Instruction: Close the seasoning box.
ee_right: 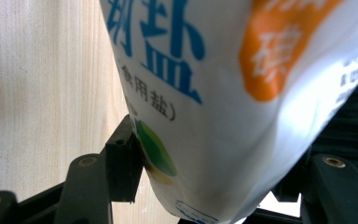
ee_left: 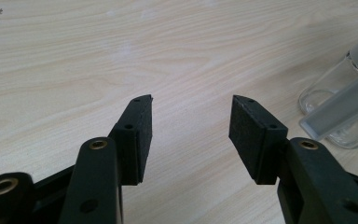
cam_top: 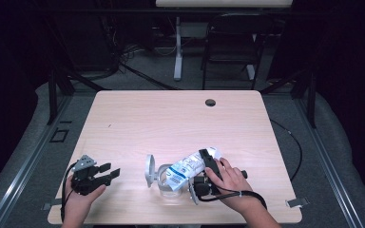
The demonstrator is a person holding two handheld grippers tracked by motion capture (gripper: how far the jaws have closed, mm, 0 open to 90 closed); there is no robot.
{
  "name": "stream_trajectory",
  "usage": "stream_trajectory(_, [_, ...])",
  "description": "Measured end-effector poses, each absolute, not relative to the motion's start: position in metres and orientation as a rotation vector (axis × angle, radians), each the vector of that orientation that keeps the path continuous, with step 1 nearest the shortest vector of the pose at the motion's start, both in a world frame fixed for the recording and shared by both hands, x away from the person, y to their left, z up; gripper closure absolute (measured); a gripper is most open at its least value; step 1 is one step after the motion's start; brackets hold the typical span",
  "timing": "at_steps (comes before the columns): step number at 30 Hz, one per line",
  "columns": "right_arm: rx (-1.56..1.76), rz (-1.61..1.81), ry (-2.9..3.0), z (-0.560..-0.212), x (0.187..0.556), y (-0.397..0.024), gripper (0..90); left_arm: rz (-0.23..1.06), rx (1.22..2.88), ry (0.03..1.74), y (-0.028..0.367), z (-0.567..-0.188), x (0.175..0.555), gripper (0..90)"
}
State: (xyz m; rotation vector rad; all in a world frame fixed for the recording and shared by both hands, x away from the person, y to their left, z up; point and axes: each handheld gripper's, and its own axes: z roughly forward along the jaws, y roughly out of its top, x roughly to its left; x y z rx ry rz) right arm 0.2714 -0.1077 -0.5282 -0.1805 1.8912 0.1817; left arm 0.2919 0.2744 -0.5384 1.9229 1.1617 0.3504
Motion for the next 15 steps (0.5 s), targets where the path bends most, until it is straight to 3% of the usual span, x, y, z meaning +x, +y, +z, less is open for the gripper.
stream_trajectory(15, [-0.185, 0.171, 1.894, -0.5272, 0.2721, -0.1072, 39.5, 0.357, 1.915, 1.163, 0.2746, -0.5387, 0.2916, 49.6])
